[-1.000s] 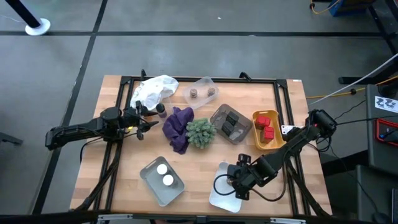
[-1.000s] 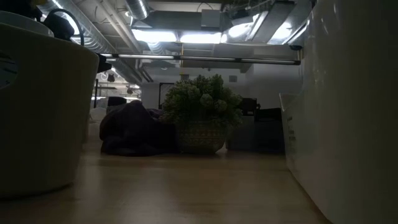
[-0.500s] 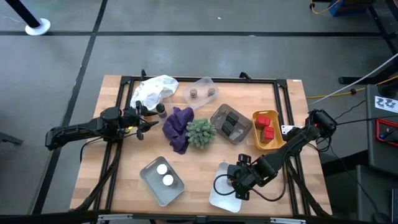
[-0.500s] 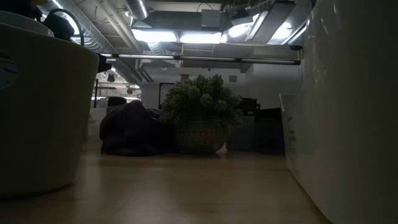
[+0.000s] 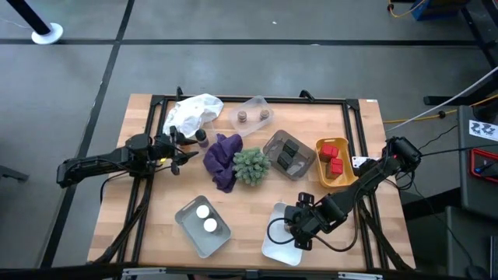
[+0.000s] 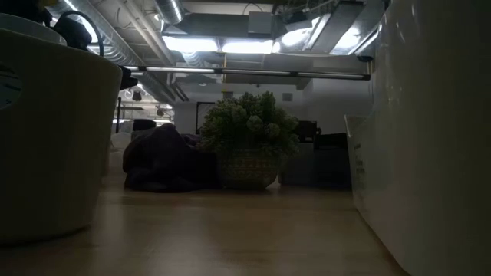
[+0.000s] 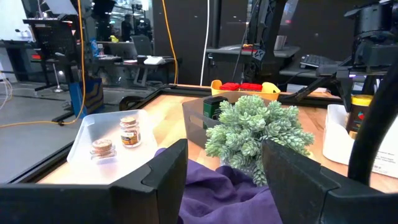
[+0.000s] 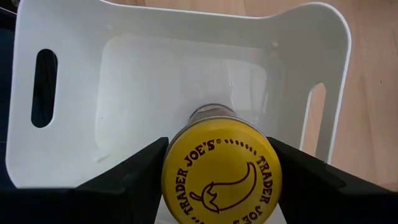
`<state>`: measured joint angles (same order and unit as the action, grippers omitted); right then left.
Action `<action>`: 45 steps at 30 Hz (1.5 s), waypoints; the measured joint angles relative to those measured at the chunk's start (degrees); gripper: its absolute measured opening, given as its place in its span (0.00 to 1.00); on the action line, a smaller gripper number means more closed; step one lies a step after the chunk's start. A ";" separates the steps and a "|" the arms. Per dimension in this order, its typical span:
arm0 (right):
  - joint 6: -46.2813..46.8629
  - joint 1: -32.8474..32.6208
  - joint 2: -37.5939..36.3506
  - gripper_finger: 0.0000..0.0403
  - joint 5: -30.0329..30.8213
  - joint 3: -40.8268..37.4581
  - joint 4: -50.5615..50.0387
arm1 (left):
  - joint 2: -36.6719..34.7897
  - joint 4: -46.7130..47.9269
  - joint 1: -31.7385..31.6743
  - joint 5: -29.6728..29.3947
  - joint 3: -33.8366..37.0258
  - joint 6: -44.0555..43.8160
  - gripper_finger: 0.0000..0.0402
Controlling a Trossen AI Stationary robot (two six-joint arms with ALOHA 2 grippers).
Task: Sort spices by type
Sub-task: Put the yellow seasoning can into the white bin
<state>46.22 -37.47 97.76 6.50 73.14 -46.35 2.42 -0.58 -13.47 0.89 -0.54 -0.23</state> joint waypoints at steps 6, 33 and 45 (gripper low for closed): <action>0.00 0.00 0.00 0.64 -0.02 0.00 -0.02 | 0.00 0.00 0.00 0.00 0.00 0.25 0.48; 0.00 0.00 -0.02 0.64 -0.04 0.00 -0.04 | 0.00 0.00 0.00 -0.02 0.00 0.22 0.48; -0.02 0.00 -0.03 0.64 0.96 -0.02 -0.20 | 0.00 0.00 0.00 -0.02 0.00 0.22 0.48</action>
<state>46.19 -37.47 97.72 7.46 73.12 -46.54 2.42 -0.58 -13.47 0.86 -0.54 -0.01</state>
